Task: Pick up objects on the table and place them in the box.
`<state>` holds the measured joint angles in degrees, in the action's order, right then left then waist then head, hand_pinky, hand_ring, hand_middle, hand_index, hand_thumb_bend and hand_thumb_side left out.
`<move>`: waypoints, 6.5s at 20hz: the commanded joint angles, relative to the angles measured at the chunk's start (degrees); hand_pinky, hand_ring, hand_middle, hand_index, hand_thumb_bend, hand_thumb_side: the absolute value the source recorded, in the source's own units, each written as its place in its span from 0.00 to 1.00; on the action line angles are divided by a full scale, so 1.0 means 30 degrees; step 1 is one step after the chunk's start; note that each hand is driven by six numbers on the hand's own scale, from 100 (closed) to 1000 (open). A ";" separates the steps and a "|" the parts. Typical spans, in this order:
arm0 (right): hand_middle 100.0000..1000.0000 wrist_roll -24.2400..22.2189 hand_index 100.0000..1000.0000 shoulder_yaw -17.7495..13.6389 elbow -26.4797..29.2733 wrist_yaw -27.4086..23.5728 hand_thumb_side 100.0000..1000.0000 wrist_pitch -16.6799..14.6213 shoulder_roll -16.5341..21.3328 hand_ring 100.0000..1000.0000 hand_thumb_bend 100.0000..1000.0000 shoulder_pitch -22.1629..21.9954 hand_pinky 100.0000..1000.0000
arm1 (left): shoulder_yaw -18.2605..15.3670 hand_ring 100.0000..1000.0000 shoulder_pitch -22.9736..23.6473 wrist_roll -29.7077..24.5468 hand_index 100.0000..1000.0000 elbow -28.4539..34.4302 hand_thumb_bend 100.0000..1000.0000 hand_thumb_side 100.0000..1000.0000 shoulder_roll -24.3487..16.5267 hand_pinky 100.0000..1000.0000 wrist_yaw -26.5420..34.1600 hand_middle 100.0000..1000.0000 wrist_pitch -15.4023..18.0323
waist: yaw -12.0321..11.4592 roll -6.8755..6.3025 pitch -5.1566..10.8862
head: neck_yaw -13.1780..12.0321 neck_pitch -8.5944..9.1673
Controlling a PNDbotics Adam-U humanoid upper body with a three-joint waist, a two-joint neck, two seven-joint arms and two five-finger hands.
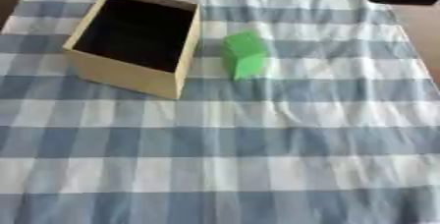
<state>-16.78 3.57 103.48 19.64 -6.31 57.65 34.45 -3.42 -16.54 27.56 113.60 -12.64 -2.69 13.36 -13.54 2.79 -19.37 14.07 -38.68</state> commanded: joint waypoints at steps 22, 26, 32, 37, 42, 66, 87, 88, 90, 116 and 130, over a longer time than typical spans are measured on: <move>0.91 -0.9107 1.00 0.2240 -0.6310 0.2501 0.75 -0.4236 -0.0623 0.89 0.27 0.4819 0.88 | 0.0147 0.56 -0.0121 -0.0373 0.68 0.0329 0.00 0.88 -0.0420 0.67 0.0173 0.60 -0.0115 | -0.0256 0.0479 0.0204 | 0.0577 0.0355; 0.92 -0.8688 1.00 0.2625 -0.6663 0.2707 0.75 -0.4252 -0.1131 0.89 0.27 0.5253 0.88 | 0.0178 0.56 -0.0156 -0.0422 0.68 0.0329 0.00 0.88 -0.0392 0.67 0.0196 0.60 -0.0121 | -0.0354 0.0525 0.0132 | 0.0647 0.0419; 0.91 -0.8954 1.00 0.3408 -0.7299 0.2807 0.69 -0.4645 -0.1928 0.88 0.27 0.5880 0.87 | 0.0205 0.56 -0.0229 -0.0487 0.68 0.0329 0.00 0.88 -0.0337 0.67 0.0236 0.60 -0.0116 | -0.0536 0.0607 0.0031 | 0.0830 0.0497; 0.91 -0.9123 1.00 0.4021 -0.7732 0.3060 0.68 -0.4968 -0.2614 0.88 0.25 0.6164 0.87 | 0.0228 0.56 -0.0287 -0.0550 0.68 0.0329 0.00 0.88 -0.0275 0.67 0.0266 0.60 -0.0132 | -0.0655 0.0669 0.0000 | 0.0915 0.0563; 0.91 -0.9422 1.00 0.4476 -0.8067 0.3111 0.68 -0.5346 -0.3078 0.88 0.26 0.6215 0.87 | 0.0219 0.56 -0.0322 -0.0585 0.68 0.0329 0.00 0.88 -0.0225 0.67 0.0284 0.60 -0.0135 | -0.0741 0.0689 -0.0032 | 0.0946 0.0618; 0.91 -0.9694 1.00 0.5187 -0.9433 0.4429 0.71 -0.5875 -0.4491 0.88 0.32 0.6283 0.86 | 0.0230 0.56 -0.0461 -0.0808 0.68 0.0329 0.00 0.88 0.0034 0.67 0.0372 0.59 -0.0223 | -0.1028 0.0803 -0.0301 | 0.0650 0.0459; 0.40 -0.7464 0.53 0.5404 -0.9519 0.3958 0.45 -0.5364 -0.4881 0.72 0.25 0.6127 0.77 | 0.0269 0.56 -0.0505 -0.0911 0.67 0.0329 0.00 0.88 0.0103 0.68 0.0390 0.59 -0.0248 | -0.1003 0.0756 -0.0329 | 0.1154 0.0719; 0.38 -0.7387 0.52 0.5431 -0.9497 0.3998 0.42 -0.5333 -0.4874 0.71 0.23 0.6114 0.77 | 0.0277 0.56 -0.0512 -0.0920 0.67 0.0329 0.00 0.88 0.0113 0.68 0.0390 0.59 -0.0253 | -0.0996 0.0765 -0.0327 | 0.1167 0.0722; 0.34 -0.7252 0.49 0.5442 -0.9495 0.4151 0.38 -0.5243 -0.4872 0.68 0.17 0.6079 0.75 | 0.0290 0.56 -0.0518 -0.0946 0.67 0.0329 0.00 0.89 0.0132 0.68 0.0385 0.59 -0.0271 | -0.0993 0.0774 -0.0333 | 0.1183 0.0717; 0.24 -0.6581 0.41 0.4312 -0.7716 0.0079 0.32 -0.1457 -0.5116 0.54 0.00 0.8281 0.66 | 0.0314 0.56 -0.0532 -0.1075 0.67 0.0329 0.00 0.90 0.0076 0.68 0.0451 0.59 -0.0353 | -0.0887 0.0749 0.0129 | 0.1316 0.0768; 0.23 -0.5501 0.40 0.3551 -1.1165 0.1256 0.18 -0.0422 -0.8071 0.53 0.00 1.1456 0.65 | 0.0465 0.56 -0.0866 -0.1235 0.67 0.0329 0.00 0.88 0.0128 0.68 0.0639 0.59 -0.0375 | -0.1609 0.1109 0.0100 | 0.1960 0.0946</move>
<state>-34.04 15.50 70.95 22.83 -7.98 33.47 67.30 -2.07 -18.45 24.15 113.60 -11.63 -0.97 12.13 -18.45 5.69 -20.47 19.56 -36.53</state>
